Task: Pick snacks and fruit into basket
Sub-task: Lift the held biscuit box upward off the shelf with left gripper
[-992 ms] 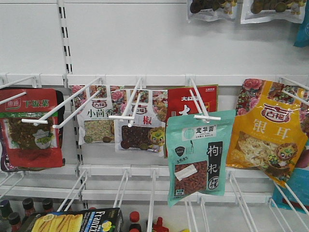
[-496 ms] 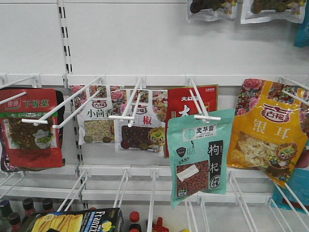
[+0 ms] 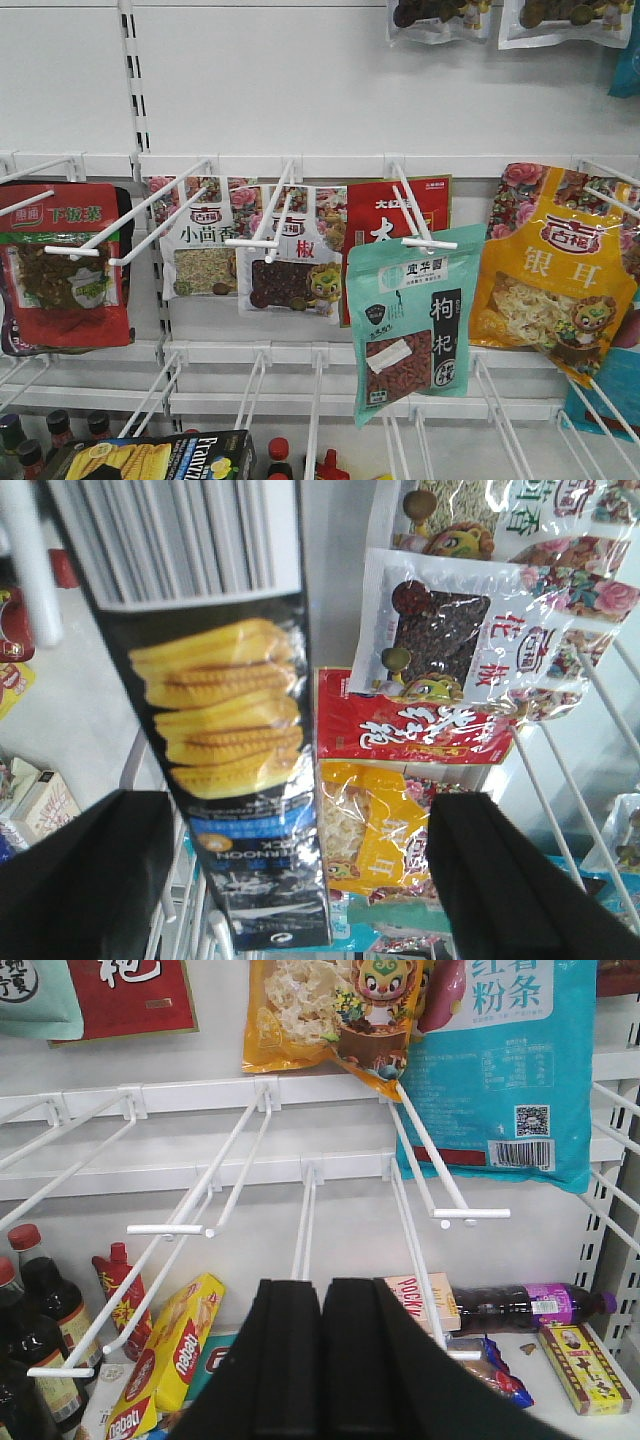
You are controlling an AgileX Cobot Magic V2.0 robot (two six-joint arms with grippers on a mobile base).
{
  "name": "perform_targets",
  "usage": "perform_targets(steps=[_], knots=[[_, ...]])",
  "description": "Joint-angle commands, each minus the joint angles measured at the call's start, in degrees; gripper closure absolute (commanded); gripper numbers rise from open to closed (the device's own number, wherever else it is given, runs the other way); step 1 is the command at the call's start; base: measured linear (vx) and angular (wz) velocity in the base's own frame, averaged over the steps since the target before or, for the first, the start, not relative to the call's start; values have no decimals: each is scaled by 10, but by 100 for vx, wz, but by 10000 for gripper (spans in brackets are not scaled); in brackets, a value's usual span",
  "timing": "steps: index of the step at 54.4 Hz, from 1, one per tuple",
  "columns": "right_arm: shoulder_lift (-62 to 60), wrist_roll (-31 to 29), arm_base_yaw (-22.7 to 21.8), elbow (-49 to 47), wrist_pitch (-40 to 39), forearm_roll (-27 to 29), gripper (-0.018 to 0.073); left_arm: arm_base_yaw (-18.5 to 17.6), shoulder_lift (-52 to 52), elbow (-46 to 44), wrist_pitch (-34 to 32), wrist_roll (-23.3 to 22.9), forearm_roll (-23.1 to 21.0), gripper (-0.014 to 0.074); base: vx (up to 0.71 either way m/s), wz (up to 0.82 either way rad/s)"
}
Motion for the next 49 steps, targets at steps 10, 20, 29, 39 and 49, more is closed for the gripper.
perform_targets(steps=[10, 20, 29, 39, 49], knots=[[9, -2, -1, 4, -47, -6, 568, -4, -14, -12, -91, -1, -9, 3, 0, 0], [9, -2, -1, 4, -47, -6, 568, -4, -14, -13, -82, -1, -9, 3, 0, 0], [9, -2, -1, 4, -47, -6, 568, -4, -14, -33, -66, -1, -9, 3, 0, 0], [9, -2, -1, 4, -47, -6, 568, -4, -14, -39, -29, -4, 3, 3, 0, 0], [9, -2, -1, 4, -47, -6, 568, -4, -14, -39, -4, 3, -11, 3, 0, 0]])
